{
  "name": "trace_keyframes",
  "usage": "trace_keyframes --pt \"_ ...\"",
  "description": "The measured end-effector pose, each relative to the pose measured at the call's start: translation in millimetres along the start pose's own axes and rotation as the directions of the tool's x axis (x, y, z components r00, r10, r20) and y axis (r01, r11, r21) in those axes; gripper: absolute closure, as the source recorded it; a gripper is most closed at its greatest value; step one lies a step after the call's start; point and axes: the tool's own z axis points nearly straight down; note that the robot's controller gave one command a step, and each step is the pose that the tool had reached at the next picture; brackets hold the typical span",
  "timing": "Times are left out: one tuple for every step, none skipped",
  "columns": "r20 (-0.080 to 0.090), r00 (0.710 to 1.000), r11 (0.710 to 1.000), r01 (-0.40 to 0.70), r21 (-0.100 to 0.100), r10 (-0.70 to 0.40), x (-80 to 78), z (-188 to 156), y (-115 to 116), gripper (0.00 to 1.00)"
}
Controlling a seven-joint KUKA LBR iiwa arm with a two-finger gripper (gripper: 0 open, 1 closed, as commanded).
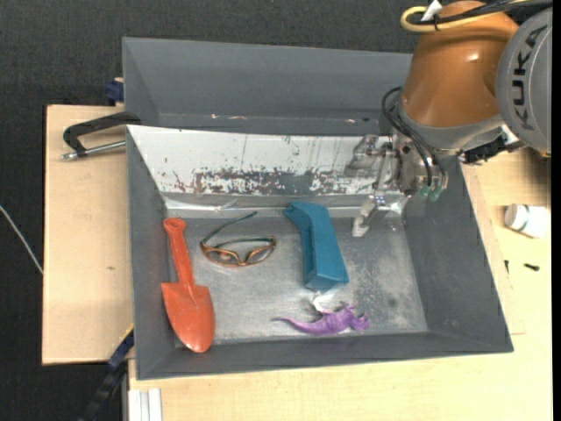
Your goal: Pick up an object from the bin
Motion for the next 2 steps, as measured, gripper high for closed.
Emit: trace_keyframes --pt "0.001 0.999 0.999 -0.052 0.001 0.052 17.8 21.8 35.8 0.0" --pt "-0.001 1.0 1.0 -0.01 -0.003 0.01 10.4 63.4 59.4 0.0"
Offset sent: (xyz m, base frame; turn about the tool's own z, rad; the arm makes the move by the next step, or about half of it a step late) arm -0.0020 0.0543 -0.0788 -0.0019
